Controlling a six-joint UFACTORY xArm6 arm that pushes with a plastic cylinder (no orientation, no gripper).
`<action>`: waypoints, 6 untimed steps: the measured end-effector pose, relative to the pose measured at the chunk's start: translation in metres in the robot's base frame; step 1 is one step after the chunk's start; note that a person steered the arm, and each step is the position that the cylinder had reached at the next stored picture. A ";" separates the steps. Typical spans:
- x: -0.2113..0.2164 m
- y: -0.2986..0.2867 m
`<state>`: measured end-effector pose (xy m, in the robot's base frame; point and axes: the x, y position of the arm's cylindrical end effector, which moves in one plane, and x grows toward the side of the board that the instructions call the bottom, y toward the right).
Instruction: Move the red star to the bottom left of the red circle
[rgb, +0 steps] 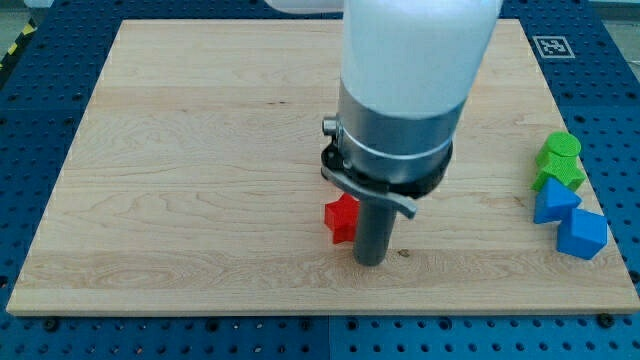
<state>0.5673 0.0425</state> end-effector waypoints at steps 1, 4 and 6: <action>-0.008 0.000; -0.018 -0.036; -0.005 -0.033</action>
<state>0.5622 0.0093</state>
